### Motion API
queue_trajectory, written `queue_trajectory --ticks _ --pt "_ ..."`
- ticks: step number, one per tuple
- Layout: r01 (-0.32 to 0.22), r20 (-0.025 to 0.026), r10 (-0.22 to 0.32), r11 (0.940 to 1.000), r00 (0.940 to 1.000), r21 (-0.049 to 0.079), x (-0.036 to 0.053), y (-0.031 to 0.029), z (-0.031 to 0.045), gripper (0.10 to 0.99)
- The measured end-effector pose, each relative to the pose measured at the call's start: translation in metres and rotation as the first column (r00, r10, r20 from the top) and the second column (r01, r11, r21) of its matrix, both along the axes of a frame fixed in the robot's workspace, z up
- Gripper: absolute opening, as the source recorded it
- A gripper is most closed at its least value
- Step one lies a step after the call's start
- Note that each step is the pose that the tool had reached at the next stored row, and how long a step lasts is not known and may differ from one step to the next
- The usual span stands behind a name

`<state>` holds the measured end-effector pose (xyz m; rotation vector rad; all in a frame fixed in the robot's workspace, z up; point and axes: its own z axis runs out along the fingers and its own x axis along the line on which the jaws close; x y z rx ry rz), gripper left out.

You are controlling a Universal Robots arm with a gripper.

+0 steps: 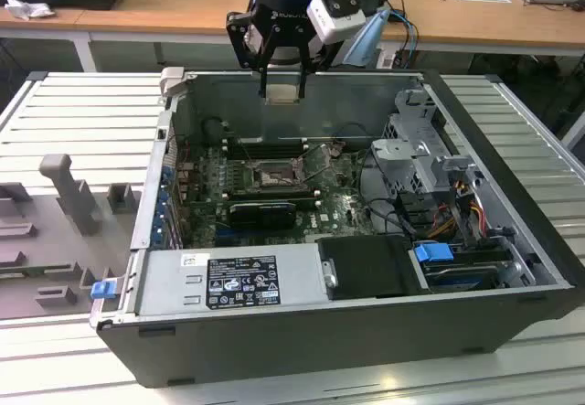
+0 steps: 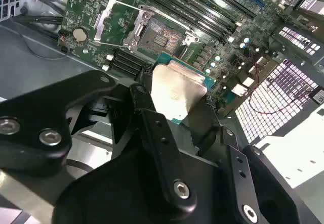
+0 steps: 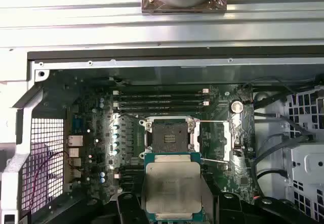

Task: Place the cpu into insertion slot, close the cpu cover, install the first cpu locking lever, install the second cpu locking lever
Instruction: 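Place the cpu into insertion slot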

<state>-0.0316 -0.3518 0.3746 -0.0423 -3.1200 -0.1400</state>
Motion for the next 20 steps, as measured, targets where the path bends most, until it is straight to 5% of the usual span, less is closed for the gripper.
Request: queue_trajectory --ticks 4,13,20 --pt "0.140 0.0000 -0.140 0.9902 0.9902 0.000 0.0000 0.0000 -0.0009 0.525" --pt "0.154 -0.0002 -0.154 0.9880 0.9880 0.000 0.0000 0.0000 -0.0030 0.525" --pt "0.203 -0.0003 -0.203 0.9793 0.9793 0.000 0.0000 0.0000 -0.0032 0.525"
